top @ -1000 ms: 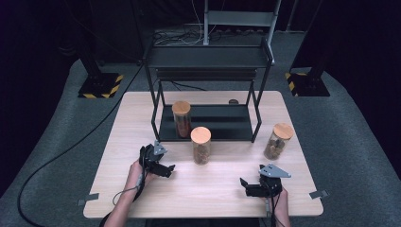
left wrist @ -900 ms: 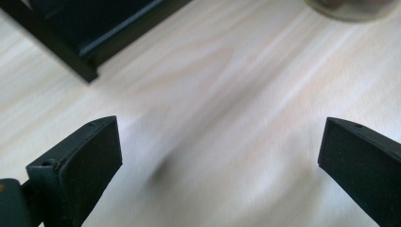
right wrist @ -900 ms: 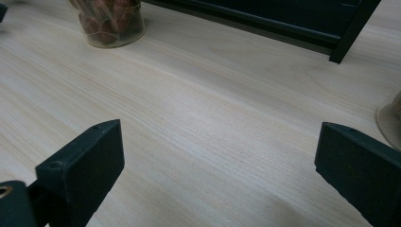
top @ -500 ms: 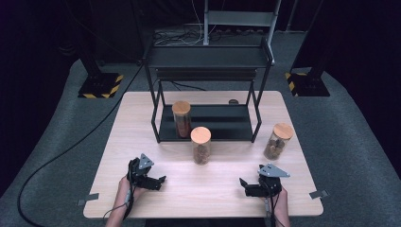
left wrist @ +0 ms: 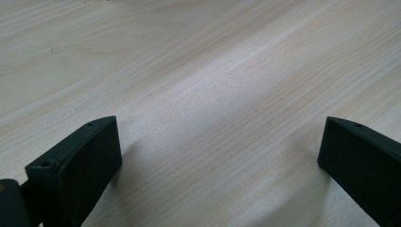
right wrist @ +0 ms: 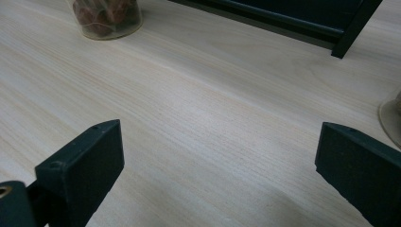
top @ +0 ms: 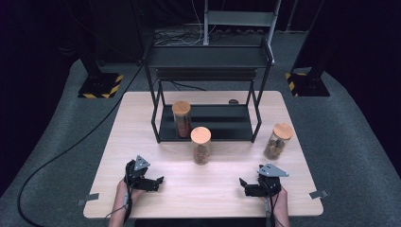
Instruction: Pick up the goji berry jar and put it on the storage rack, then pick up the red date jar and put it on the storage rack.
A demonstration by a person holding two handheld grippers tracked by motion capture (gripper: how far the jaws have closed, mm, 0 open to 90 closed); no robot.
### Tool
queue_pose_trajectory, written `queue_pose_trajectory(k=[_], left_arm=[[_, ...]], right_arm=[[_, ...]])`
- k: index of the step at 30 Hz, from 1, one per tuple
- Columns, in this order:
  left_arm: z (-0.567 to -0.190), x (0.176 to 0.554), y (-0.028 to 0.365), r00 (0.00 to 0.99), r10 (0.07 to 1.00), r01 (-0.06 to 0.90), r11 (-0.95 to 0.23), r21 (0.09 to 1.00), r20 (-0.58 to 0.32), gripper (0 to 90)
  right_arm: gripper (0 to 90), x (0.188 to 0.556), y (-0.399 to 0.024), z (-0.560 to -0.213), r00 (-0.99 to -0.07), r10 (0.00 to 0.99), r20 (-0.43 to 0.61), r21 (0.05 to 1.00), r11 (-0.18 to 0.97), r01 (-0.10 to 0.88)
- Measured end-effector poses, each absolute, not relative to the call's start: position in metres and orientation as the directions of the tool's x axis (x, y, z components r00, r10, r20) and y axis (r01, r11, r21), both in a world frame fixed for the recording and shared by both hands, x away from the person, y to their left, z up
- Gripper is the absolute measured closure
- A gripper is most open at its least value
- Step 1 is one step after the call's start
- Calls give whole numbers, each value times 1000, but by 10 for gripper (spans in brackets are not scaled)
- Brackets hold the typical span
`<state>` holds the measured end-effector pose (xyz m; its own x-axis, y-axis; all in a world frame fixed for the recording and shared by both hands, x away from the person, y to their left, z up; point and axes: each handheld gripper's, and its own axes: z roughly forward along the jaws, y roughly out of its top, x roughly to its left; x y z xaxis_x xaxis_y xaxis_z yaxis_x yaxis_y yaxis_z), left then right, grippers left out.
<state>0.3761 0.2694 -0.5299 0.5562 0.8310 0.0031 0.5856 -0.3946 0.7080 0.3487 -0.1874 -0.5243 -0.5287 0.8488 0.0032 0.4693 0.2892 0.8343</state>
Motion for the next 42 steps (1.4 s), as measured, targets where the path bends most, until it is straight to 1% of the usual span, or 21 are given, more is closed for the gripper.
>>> queue_pose_trajectory(k=[26,42], left_arm=[[-530,376,268,545,838,590,-388,708,4,0],[-530,376,268,541,841,592,-384,708,4,0]], right_arm=[[14,350,-185,-525,-530,848,-16,821,314,478],[13,349,-183,-525,-552,833,-26,815,338,470]])
